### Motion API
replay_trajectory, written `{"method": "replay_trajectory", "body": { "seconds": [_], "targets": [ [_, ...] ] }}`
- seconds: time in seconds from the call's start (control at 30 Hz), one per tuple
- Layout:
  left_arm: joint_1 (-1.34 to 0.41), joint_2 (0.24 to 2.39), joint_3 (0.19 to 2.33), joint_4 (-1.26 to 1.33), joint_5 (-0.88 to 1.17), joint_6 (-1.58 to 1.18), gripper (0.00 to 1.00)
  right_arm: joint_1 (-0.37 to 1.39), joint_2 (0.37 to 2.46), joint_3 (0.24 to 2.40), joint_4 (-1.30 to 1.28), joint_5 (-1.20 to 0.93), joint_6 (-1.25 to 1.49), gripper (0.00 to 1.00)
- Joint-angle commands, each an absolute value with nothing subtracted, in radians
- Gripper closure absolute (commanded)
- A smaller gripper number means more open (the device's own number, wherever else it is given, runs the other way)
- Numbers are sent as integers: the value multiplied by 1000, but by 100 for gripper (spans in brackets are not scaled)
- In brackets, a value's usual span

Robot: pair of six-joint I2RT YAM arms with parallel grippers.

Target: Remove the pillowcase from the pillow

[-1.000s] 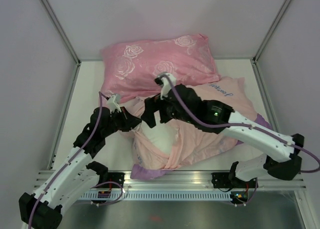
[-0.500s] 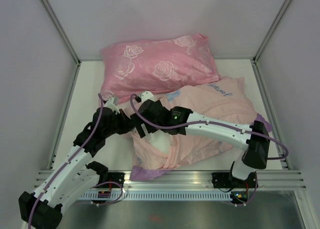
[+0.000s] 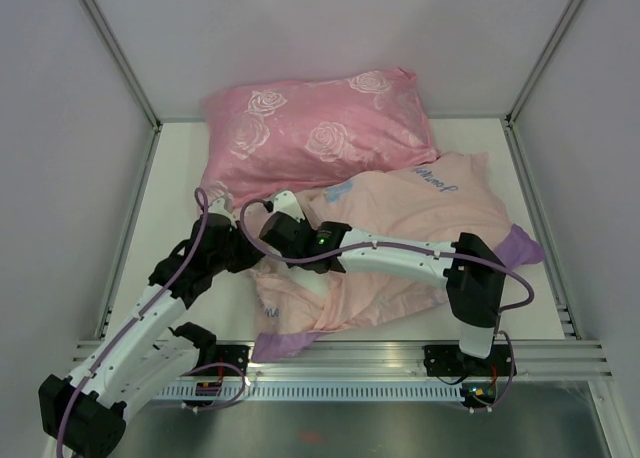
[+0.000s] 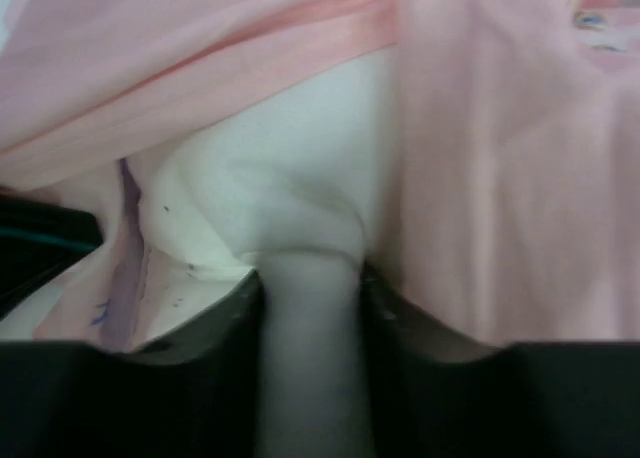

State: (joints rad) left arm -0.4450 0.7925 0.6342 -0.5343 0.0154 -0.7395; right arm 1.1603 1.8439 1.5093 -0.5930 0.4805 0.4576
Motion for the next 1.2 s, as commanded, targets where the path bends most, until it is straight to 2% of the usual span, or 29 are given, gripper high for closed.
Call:
{"method": "replay_trajectory", "body": {
  "seconds": [0.0, 0.03, 0.07, 0.2, 0.33, 0.5, 0.63, 0.8, 1.07, 1.17],
  "targets": [
    [-446, 792, 683, -591, -41, -782, 98, 1140, 1917, 1442, -582, 561, 505, 62],
    [-446, 790, 689, -603, -54, -781, 98, 1137, 1914, 1413, -571, 572, 509, 93],
    [-446, 788, 693, -610, -63, -784, 98, 1128, 1908, 1399, -568, 580, 529, 100],
    [-446, 801, 739, -650, -181, -798, 98, 1124, 1824, 1318, -542, 572, 554, 100],
    [-446, 859, 807, -667, -294, -810, 98, 1126, 1642, 1182, -525, 548, 594, 100],
    [-439, 1050, 911, -719, -464, -807, 98, 1160, 1429, 1045, -508, 541, 649, 100],
    [-394, 1164, 910, -684, -399, -808, 98, 1161, 1231, 933, -494, 546, 676, 100],
    [-356, 1210, 890, -545, -290, -782, 98, 1161, 1134, 896, -534, 526, 683, 100],
    [-296, 1336, 1060, -572, -362, -752, 98, 1160, 973, 854, -612, 514, 703, 100],
    [-281, 1385, 1092, -571, -309, -718, 98, 1160, 927, 839, -621, 526, 713, 100]
  ]
}}
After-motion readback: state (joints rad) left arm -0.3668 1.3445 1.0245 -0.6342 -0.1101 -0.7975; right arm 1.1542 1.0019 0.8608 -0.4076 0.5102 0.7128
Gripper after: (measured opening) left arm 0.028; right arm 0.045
